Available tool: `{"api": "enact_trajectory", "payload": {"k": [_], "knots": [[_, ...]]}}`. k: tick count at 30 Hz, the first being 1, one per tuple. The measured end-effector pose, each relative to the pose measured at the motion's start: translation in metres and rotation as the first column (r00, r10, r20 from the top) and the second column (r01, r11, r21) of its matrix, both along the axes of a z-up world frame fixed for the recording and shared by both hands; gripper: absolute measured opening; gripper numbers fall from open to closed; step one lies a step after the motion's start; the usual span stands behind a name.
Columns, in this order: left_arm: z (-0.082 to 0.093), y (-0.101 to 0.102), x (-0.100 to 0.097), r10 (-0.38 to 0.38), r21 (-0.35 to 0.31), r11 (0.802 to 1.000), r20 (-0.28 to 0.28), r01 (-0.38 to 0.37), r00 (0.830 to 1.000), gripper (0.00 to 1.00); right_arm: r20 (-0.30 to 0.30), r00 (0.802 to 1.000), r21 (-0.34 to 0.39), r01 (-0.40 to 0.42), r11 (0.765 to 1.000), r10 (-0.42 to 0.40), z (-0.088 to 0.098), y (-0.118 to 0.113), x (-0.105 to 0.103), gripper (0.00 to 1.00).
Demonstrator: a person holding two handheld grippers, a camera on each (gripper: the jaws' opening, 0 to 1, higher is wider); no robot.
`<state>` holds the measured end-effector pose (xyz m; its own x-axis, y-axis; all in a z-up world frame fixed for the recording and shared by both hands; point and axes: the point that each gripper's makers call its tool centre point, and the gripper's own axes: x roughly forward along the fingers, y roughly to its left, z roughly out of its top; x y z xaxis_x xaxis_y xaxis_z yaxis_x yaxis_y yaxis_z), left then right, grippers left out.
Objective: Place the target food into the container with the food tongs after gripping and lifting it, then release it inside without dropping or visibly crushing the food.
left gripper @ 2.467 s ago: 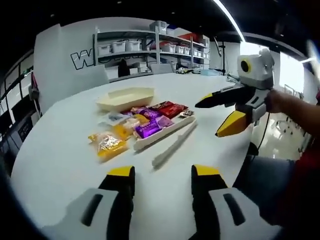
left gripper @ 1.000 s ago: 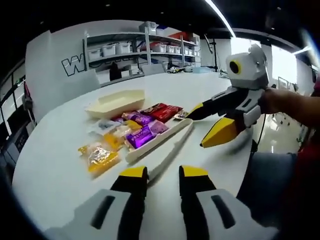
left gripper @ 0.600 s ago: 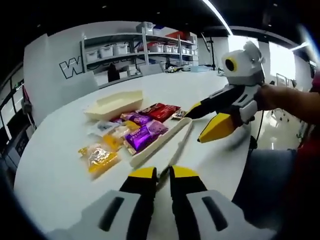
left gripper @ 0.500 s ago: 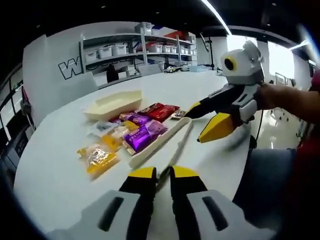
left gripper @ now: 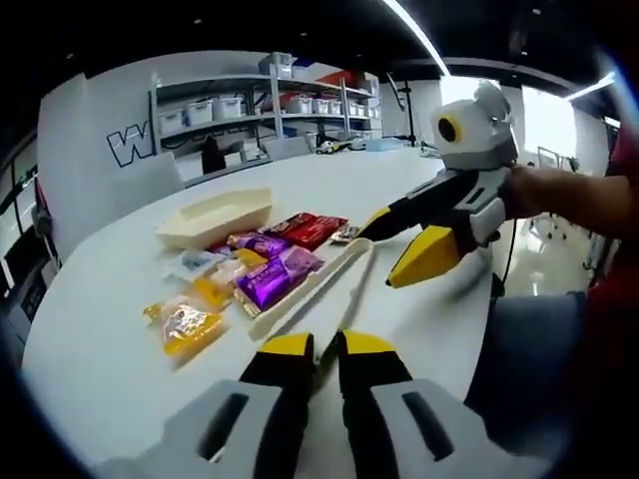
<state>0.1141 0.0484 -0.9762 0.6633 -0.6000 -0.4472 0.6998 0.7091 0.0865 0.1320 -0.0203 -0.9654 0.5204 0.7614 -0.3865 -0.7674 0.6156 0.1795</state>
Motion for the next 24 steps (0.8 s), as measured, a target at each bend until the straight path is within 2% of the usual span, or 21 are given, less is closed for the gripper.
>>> {"api": "enact_trajectory", "payload": {"k": [8,11,17,18,24], "knots": [[-0.0001,-0.0065,-0.0103,-0.078,0.047,0.996,0.010,0.077,0.997,0.04,0.003,1.000,-0.005,-0.004,1.000,0.004,-0.0018,0.0000,0.0016,0.53],[-0.0010,-0.0061,-0.0103,-0.059,0.028,0.998,-0.012,0.059,0.998,0.04,0.013,1.000,-0.024,-0.007,1.000,0.008,-0.0041,-0.0015,0.0030,0.50],[-0.0010,-0.0060,-0.0092,-0.060,0.040,0.997,-0.011,0.061,0.998,0.02,0.002,1.000,-0.020,-0.014,1.000,0.014,-0.0041,-0.0012,0.0018,0.48],[-0.0011,-0.0058,-0.0088,-0.049,0.020,0.999,-0.030,0.050,0.998,0.02,0.003,1.000,-0.019,-0.016,1.000,0.016,-0.0040,-0.0012,0.0008,0.48],[-0.0010,-0.0064,-0.0098,-0.056,0.019,0.998,-0.012,0.056,0.998,0.01,-0.006,1.000,-0.015,-0.009,1.000,0.009,-0.0054,-0.0045,-0.0007,0.49]]}}
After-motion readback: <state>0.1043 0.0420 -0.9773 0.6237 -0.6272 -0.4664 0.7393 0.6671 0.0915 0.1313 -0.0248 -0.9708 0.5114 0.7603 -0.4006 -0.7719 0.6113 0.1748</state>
